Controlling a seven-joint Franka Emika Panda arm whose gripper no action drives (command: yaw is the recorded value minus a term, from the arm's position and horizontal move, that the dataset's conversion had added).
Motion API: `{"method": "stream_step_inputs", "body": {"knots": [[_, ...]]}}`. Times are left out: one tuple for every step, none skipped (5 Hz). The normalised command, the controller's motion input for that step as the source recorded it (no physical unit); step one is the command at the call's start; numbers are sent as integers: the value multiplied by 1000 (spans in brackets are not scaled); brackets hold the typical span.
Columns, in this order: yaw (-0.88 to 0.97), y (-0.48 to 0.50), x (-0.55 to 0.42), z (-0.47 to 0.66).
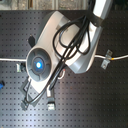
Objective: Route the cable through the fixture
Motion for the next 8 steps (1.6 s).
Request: {"method": "stream_step_inputs", "body": {"knots": [[-106,123,-196,198],[-91,173,-519,186],[-174,80,-467,144],[-746,48,-412,121],[-954,20,-249,192],[-962,5,-228,196],[-817,16,-330,219],[0,147,-373,346]]}}
